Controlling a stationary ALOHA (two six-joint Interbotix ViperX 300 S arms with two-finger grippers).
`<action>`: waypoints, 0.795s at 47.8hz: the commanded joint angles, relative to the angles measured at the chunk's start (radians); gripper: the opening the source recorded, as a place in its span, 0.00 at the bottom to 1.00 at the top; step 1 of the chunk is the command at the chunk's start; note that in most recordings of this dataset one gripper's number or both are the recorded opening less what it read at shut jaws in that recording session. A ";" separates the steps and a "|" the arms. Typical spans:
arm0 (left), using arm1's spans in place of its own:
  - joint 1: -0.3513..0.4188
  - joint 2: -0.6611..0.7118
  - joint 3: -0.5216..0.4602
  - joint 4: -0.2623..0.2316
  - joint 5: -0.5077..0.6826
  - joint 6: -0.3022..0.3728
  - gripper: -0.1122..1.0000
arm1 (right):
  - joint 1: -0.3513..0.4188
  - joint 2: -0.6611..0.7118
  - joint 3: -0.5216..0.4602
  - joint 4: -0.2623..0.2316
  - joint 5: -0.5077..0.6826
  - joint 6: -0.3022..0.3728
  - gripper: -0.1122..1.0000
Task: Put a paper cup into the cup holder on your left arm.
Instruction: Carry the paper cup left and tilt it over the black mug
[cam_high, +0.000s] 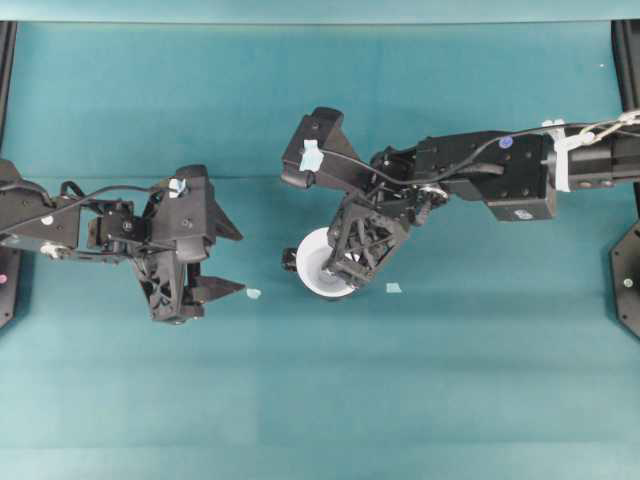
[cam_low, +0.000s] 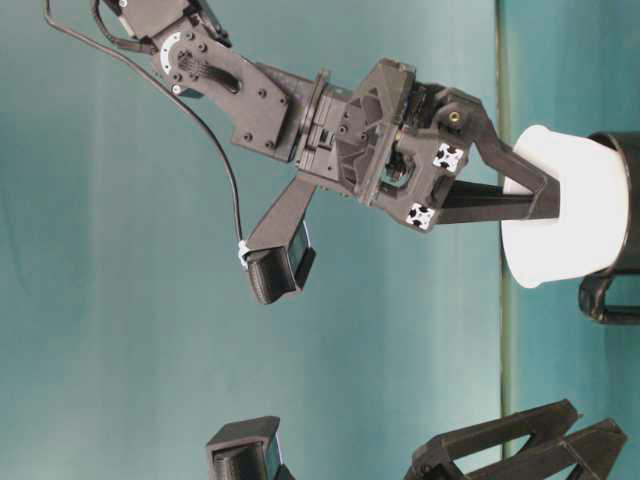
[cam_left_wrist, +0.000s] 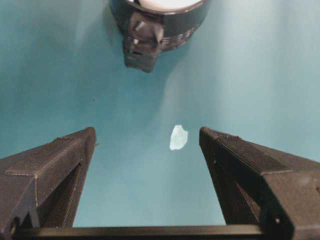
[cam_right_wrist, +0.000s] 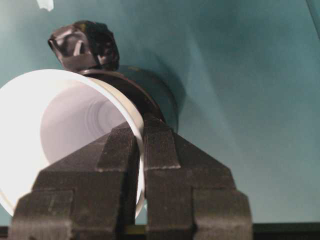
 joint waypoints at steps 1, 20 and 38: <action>0.002 -0.002 -0.018 0.002 -0.009 -0.002 0.92 | -0.002 -0.009 -0.008 0.003 -0.008 0.000 0.07; 0.002 -0.002 -0.018 0.002 -0.009 -0.002 0.92 | -0.002 -0.009 -0.009 0.026 -0.003 -0.006 0.19; 0.002 -0.002 -0.018 0.000 -0.008 -0.002 0.92 | -0.006 -0.034 0.000 0.026 0.005 -0.026 0.80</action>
